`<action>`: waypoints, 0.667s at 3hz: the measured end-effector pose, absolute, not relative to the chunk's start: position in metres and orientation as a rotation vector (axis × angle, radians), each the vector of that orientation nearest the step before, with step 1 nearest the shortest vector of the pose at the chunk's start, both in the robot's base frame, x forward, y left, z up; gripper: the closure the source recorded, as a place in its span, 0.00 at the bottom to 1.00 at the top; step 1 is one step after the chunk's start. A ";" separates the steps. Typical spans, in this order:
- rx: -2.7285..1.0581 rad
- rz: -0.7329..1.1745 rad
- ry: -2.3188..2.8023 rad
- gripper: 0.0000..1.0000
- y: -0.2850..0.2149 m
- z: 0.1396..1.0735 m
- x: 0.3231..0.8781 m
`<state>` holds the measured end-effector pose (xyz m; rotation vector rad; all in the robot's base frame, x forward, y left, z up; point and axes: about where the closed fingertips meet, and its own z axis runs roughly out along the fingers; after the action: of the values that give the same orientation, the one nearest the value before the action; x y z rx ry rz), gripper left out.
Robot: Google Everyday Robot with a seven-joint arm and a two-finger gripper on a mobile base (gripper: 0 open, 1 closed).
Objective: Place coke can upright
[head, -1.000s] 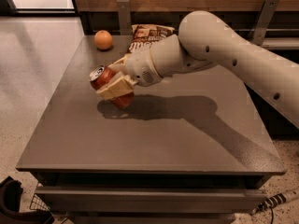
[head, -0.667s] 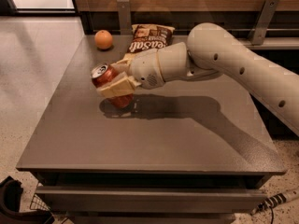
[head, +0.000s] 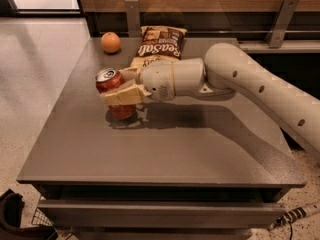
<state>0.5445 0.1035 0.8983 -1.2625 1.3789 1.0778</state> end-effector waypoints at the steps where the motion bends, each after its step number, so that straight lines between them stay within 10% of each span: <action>1: -1.206 1.130 1.347 1.00 0.107 0.893 0.542; 2: -1.160 1.158 1.341 1.00 0.109 0.884 0.540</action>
Offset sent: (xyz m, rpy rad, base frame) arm -0.0052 0.0015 -0.0290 0.1525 0.0700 -0.0409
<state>0.5397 0.1088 0.8838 -1.1597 1.3407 1.1580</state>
